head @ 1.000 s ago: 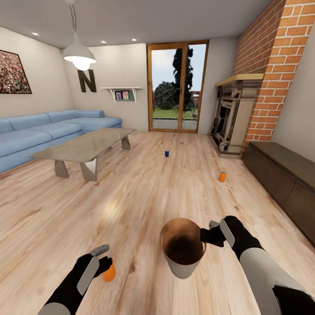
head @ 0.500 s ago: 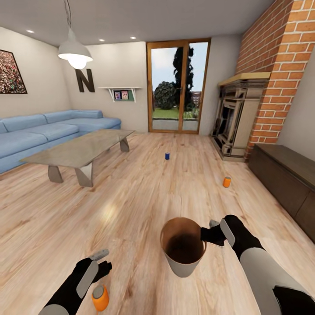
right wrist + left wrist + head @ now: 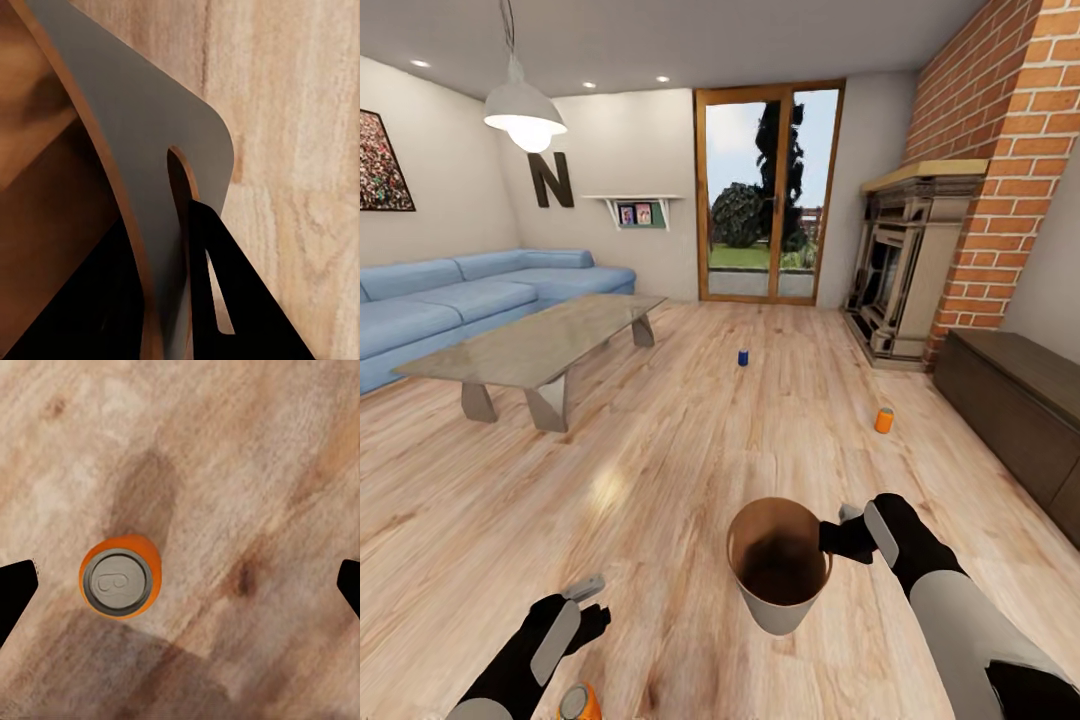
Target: Put the three can of soda from the living room inside the tash can in the kitchen.
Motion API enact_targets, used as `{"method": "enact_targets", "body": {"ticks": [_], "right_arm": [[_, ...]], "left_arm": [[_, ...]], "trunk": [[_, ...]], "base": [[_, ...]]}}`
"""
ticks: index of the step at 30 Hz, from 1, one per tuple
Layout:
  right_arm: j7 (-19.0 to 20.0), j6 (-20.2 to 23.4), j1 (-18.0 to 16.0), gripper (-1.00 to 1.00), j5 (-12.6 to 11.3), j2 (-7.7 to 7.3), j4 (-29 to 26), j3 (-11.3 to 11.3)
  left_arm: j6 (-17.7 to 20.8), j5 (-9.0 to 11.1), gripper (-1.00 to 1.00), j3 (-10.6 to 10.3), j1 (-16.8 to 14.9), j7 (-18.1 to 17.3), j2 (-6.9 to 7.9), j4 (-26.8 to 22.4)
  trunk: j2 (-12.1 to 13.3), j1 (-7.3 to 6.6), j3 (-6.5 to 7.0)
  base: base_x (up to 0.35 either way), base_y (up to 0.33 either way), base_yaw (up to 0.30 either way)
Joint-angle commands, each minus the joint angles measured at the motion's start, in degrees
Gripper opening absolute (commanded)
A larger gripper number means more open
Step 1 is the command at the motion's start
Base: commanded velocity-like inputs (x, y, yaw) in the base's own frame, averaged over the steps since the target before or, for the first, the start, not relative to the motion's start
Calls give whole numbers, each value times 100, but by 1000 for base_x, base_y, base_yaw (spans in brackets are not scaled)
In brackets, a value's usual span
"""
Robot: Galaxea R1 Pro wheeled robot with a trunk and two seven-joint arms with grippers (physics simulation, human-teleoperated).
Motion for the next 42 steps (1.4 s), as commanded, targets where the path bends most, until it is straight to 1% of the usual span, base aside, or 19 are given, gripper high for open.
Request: {"method": "enact_targets", "body": {"ticks": [1, 5, 6, 7, 8, 10, 11, 12, 16, 17, 19, 20, 21, 23, 24, 29, 31, 35, 42], "right_arm": [[26, 5, -4, -100, -158, 0, -6, -10], [32, 10, -3, -100, -158, -5, -13, -14], [34, 26, -3, -100, -158, -7, -55, -15], [36, 37, -3, -100, -158, -7, -81, -13], [37, 90, 3, -100, -158, -9, -173, -11], [37, 389, 113, -100, -154, -14, -537, -14], [36, 471, 154, -100, -155, -15, -662, -14], [37, 492, 309, -100, -156, -16, -1050, -15], [42, 492, 535, -100, -159, -19, -1637, -16], [46, 492, 577, -100, -164, -50, -1808, -16], [48, 492, 592, -100, -173, -107, -1904, -16], [52, 492, 606, -100, -187, -182, -2041, -11], [52, 492, 611, -100, -192, -211, -2127, -10], [52, 492, 618, -100, -196, -230, -2201, -9], [56, 492, 620, -100, -195, -246, -2278, -8], [59, 492, 621, -100, -194, -260, -2376, -7], [58, 492, 659, -100, -198, -267, -2530, -7], [59, 492, 863, -100, -201, -271, -2966, -4], [61, 492, 907, -100, -214, -284, -3187, -18]], "left_arm": [[6, 2, 100, -4, 0, 4, 7, 2], [23, 6, 100, -20, -1, -22, 123, 55], [12, 9, 100, -20, -11, -74, 218, 136], [3, 9, 100, -20, -16, -89, 239, 158], [-11, 5, 100, -20, -24, -109, 269, 190], [-34, 3, 100, -21, -35, -131, 297, 223], [-37, 4, 100, -25, -36, -134, 299, 228], [-40, 6, 100, -35, -39, -141, 298, 248], [-42, -6, 100, -46, -46, -151, 302, 273], [-46, -81, 100, -47, -60, -153, 293, 280], [-46, -149, 100, -47, -83, -155, 281, 294], [-54, -219, 100, -46, -117, -159, 275, 353], [-59, -245, 100, -46, -154, -176, 275, 402], [-62, -263, 100, -46, -201, -234, 282, 454], [-75, -284, 100, -46, -267, -361, 283, 557], [-105, -323, 100, -46, -332, -496, 269, 693], [-109, -330, 100, -46, -338, -514, 260, 709], [-111, -334, 100, -49, -341, -535, 254, 718], [-111, -335, 100, -46, -348, -541, 285, 722]], "trunk": [[-3, 1, -22], [-8, 12, -110], [-9, 14, -133], [-11, 17, -155], [-12, 20, -177], [-15, 25, -221], [-16, 27, -243], [-17, 30, -266], [-23, 40, -354], [-24, 43, -376], [-27, 48, -421], [-28, 50, -443], [-29, 53, -465], [-32, 58, -509], [-33, 61, -531], [-40, 74, -642], [-43, 79, -687], [-48, 89, -775], [-57, 107, -930]], "base": [[6, 0, 0], [3, 0, 0], [0, 0, 0], [0, 0, 0], [0, 0, 0], [0, 0, 0], [0, 0, 0], [0, 0, 0], [0, 0, 0], [0, 0, 0], [0, 0, 0], [0, 0, 0], [0, 0, 0], [0, 0, 0], [0, 0, 0], [0, 0, 0], [0, 0, 0], [0, 0, 0], [0, 0, 0]]}}
